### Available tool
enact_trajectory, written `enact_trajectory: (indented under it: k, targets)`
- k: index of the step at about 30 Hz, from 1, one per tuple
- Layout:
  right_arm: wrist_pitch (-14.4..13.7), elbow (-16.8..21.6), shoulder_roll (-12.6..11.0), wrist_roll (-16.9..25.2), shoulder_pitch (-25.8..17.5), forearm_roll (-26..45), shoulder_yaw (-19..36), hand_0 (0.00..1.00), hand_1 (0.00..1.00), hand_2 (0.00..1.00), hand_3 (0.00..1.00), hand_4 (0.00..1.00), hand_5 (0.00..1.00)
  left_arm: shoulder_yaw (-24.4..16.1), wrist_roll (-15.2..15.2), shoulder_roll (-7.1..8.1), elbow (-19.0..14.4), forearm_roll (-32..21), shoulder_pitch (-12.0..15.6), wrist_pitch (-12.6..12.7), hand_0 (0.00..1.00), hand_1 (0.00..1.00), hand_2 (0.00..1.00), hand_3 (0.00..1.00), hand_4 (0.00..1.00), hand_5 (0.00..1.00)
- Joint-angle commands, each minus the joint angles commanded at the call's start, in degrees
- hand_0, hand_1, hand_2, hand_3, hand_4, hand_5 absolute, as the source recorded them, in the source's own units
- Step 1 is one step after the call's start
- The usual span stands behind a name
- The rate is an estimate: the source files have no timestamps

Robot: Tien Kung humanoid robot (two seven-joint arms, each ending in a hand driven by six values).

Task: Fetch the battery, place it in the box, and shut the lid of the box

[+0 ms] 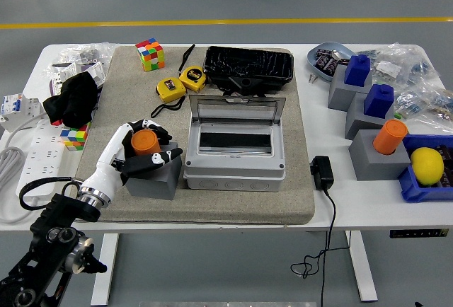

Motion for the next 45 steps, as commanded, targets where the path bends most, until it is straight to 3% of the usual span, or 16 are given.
enact_trajectory:
  k: [2,3,8,9,14,15,30,38,45]
  targets:
    - [0.0,0.0,0.0,0.0,0.0,0.0,0.0,0.759,0.693,0.707,0.739,0.998,0.998,0.1,-0.1,-0.02,0.0,0.4,-0.1,0.9,0.463,0.499,0.342,0.278,0.998,0.002]
    - [0.1,0.0,0.0,0.0,0.0,0.0,0.0,0.757,0.693,0.707,0.739,0.998,0.998,0.1,-0.3,-0.03,0.0,0.5,-0.2,1.4,0.266,0.278,0.206,0.163,0.998,0.002]
    - [0.1,0.0,0.0,0.0,0.0,0.0,-0.2,0.757,0.693,0.707,0.739,0.998,0.998,0.2,-0.8,-0.12,0.0,0.2,-0.5,3.4,0.266,0.278,0.206,0.163,0.998,0.002]
    - [0.1,0.0,0.0,0.0,0.0,0.0,-0.2,0.755,0.694,0.707,0.739,0.998,0.998,0.2,-0.9,-0.12,0.0,0.2,-0.5,3.5,0.183,0.108,0.137,0.121,0.998,0.002]
    - [0.0,0.0,0.0,0.0,0.0,0.1,-0.3,0.755,0.694,0.707,0.739,0.998,0.998,0.5,-1.3,-0.12,0.2,-0.3,-0.6,4.5,0.183,0.108,0.137,0.121,0.998,0.002]
    - [0.0,0.0,-0.1,0.0,0.0,0.1,-0.3,0.756,0.693,0.707,0.739,0.998,0.998,0.6,-1.4,-0.13,0.2,-0.4,-0.7,4.7,0.135,0.048,0.096,0.098,0.998,0.002]
    - [0.0,0.0,0.0,-0.1,0.1,0.1,-0.4,0.755,0.694,0.707,0.739,0.998,0.998,0.9,-2.5,-0.25,-0.1,-2.3,-2.2,7.3,0.104,0.019,0.072,0.082,0.998,0.002]
    - [-0.1,0.1,-0.1,-0.2,0.1,0.0,-0.2,0.755,0.693,0.707,0.739,0.998,0.998,0.6,-2.5,-0.28,-1.3,-1.9,-3.8,9.0,0.087,0.009,0.067,0.077,0.998,0.002]
    - [-0.1,0.1,0.0,-0.2,0.1,0.0,-0.2,0.755,0.694,0.707,0.739,0.998,0.998,1.2,-2.6,-0.17,-3.9,-1.2,-4.3,12.2,0.06,0.002,0.042,0.051,0.997,0.002]
